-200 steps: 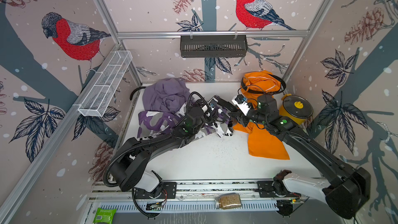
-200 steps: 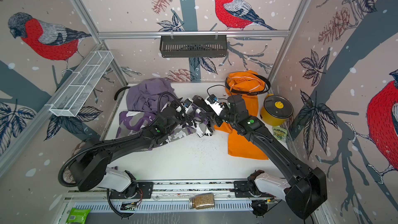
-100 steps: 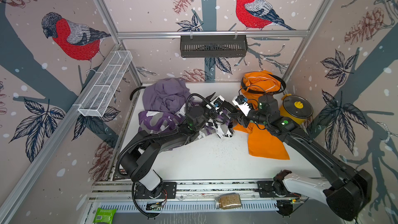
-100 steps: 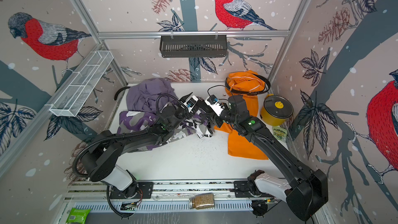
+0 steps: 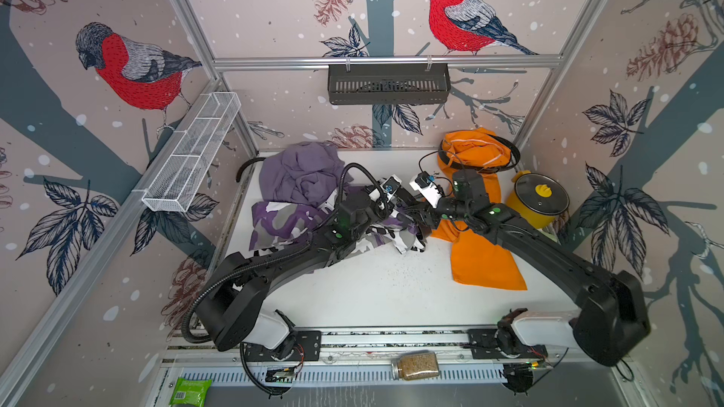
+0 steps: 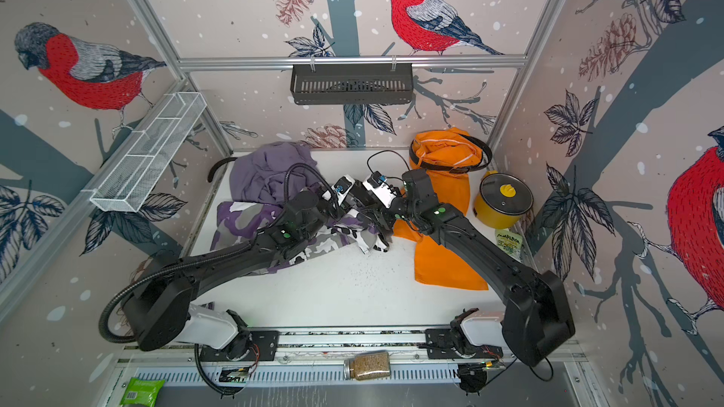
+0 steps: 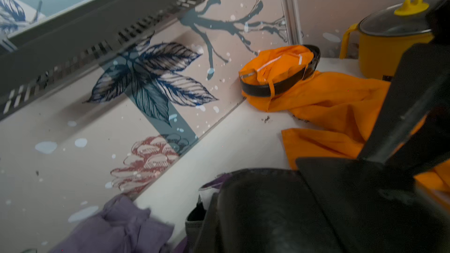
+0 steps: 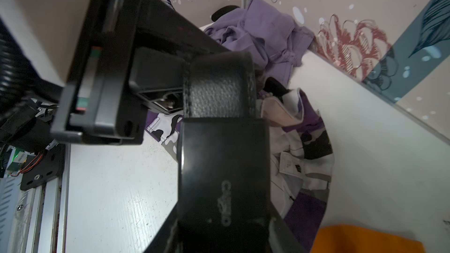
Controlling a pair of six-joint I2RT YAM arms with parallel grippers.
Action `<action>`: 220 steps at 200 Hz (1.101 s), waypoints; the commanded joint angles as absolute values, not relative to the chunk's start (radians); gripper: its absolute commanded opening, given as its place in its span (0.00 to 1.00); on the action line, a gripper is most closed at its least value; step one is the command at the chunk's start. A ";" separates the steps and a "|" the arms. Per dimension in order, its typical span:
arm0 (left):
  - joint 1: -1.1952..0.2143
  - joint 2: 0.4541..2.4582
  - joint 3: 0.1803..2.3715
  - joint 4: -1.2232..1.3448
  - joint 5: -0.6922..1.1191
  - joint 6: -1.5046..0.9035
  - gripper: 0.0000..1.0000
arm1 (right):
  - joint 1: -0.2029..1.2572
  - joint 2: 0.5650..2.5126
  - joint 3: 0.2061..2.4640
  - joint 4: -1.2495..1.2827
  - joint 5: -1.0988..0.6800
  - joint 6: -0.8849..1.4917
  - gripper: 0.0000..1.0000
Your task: Remove the belt from the trousers
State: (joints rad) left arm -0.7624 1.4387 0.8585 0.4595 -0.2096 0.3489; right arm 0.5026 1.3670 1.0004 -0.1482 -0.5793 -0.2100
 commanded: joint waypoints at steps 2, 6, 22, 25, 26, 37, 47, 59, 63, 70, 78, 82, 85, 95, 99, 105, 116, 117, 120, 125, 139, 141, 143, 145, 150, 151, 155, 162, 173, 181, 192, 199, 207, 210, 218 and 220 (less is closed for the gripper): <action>-0.762 1.448 0.877 0.127 -0.348 0.155 0.00 | 0.479 1.462 1.011 -0.173 -0.433 -0.130 0.05; -0.762 1.461 0.880 0.095 -0.359 0.132 0.00 | 0.476 1.483 1.017 -0.173 -0.433 -0.131 0.05; -0.764 1.517 0.884 0.017 -0.357 0.067 0.00 | 0.459 1.558 1.036 -0.173 -0.444 -0.131 0.05; -0.764 1.526 0.884 0.009 -0.356 0.054 0.00 | 0.457 1.572 1.041 -0.171 -0.446 -0.130 0.05; -0.764 1.529 0.884 0.007 -0.356 0.049 0.00 | 0.457 1.573 1.042 -0.171 -0.447 -0.130 0.05; -0.763 1.545 0.878 0.002 -0.354 0.006 0.00 | 0.455 1.614 1.049 -0.160 -0.449 -0.127 0.04; -0.764 1.538 0.851 0.033 -0.341 -0.021 0.00 | 0.456 1.637 1.049 -0.146 -0.455 -0.123 0.04; -0.764 1.526 0.822 0.078 -0.339 -0.050 0.00 | 0.459 1.650 1.043 -0.130 -0.460 -0.117 0.05; -0.763 1.523 0.815 0.088 -0.338 -0.057 0.00 | 0.461 1.651 1.040 -0.124 -0.458 -0.113 0.05; -0.765 1.515 0.805 0.101 -0.343 -0.065 0.00 | 0.462 1.650 1.036 -0.119 -0.454 -0.110 0.05; -0.770 1.501 0.795 0.113 -0.351 -0.070 0.00 | 0.466 1.644 1.033 -0.117 -0.453 -0.110 0.05; -0.772 1.493 0.789 0.121 -0.350 -0.068 0.00 | 0.467 1.640 1.031 -0.116 -0.453 -0.110 0.06; -0.773 1.485 0.784 0.129 -0.350 -0.066 0.00 | 0.468 1.637 1.029 -0.116 -0.451 -0.110 0.06; -0.778 1.464 0.771 0.149 -0.349 -0.058 0.00 | 0.474 1.621 1.025 -0.117 -0.449 -0.112 0.10; -0.779 1.457 0.766 0.155 -0.344 -0.054 0.00 | 0.477 1.615 1.025 -0.117 -0.449 -0.115 0.13; -0.779 1.449 0.762 0.162 -0.334 -0.046 0.00 | 0.482 1.604 1.025 -0.117 -0.450 -0.119 0.18; -0.782 1.444 0.761 0.171 -0.329 -0.040 0.00 | 0.494 1.591 1.027 -0.118 -0.445 -0.128 0.30; -0.782 1.444 0.761 0.172 -0.328 -0.038 0.00 | 0.495 1.589 1.028 -0.118 -0.445 -0.129 0.32; -0.782 1.442 0.759 0.176 -0.320 -0.035 0.00 | 0.499 1.587 1.029 -0.119 -0.445 -0.132 0.37; -0.784 1.443 0.760 0.180 -0.312 -0.031 0.00 | 0.505 1.582 1.030 -0.120 -0.438 -0.134 0.45; -0.787 1.448 0.764 0.187 -0.300 -0.029 0.00 | 0.528 1.572 1.035 -0.121 -0.418 -0.145 0.58; -0.787 1.449 0.764 0.187 -0.300 -0.030 0.00 | 0.530 1.571 1.035 -0.121 -0.416 -0.146 0.60; -0.787 1.450 0.764 0.186 -0.299 -0.031 0.00 | 0.533 1.570 1.035 -0.121 -0.413 -0.147 0.61; -0.788 1.451 0.765 0.186 -0.299 -0.031 0.00 | 0.535 1.569 1.035 -0.121 -0.411 -0.147 0.62; -0.788 1.453 0.766 0.184 -0.301 -0.033 0.00 | 0.541 1.566 1.037 -0.121 -0.400 -0.146 0.65; -0.789 1.453 0.766 0.184 -0.301 -0.032 0.00 | 0.542 1.565 1.037 -0.122 -0.399 -0.147 0.65; -0.791 1.452 0.764 0.185 -0.302 -0.032 0.00 | 0.547 1.562 1.038 -0.121 -0.396 -0.148 0.67; -0.793 1.448 0.761 0.184 -0.306 -0.031 0.00 | 0.553 1.555 1.039 -0.122 -0.387 -0.153 0.70; -0.798 1.438 0.757 0.186 -0.310 -0.029 0.00 | 0.564 1.539 1.034 -0.116 -0.374 -0.153 0.75; -0.799 1.432 0.754 0.186 -0.311 -0.027 0.00 | 0.572 1.526 1.030 -0.108 -0.368 -0.155 0.78; -0.799 1.429 0.754 0.185 -0.312 -0.025 0.00 | 0.585 1.510 1.025 -0.096 -0.357 -0.160 0.81; -0.799 1.429 0.756 0.183 -0.314 -0.025 0.00 | 0.598 1.504 1.025 -0.092 -0.336 -0.169 0.83; -0.799 1.430 0.757 0.182 -0.313 -0.025 0.00 | 0.615 1.502 1.025 -0.088 -0.305 -0.178 0.86; -0.799 1.430 0.757 0.184 -0.313 -0.025 0.00 | 0.621 1.502 1.025 -0.086 -0.292 -0.182 0.87; -0.799 1.428 0.756 0.186 -0.312 -0.025 0.00 | 0.634 1.503 1.025 -0.083 -0.271 -0.195 0.89; -0.800 1.428 0.756 0.186 -0.311 -0.025 0.00 | 0.636 1.504 1.025 -0.083 -0.266 -0.198 0.90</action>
State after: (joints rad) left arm -0.7959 1.4345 0.7589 0.2062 -0.3138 -0.0204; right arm 0.6060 1.5101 1.0264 -0.1261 -0.3641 -0.1623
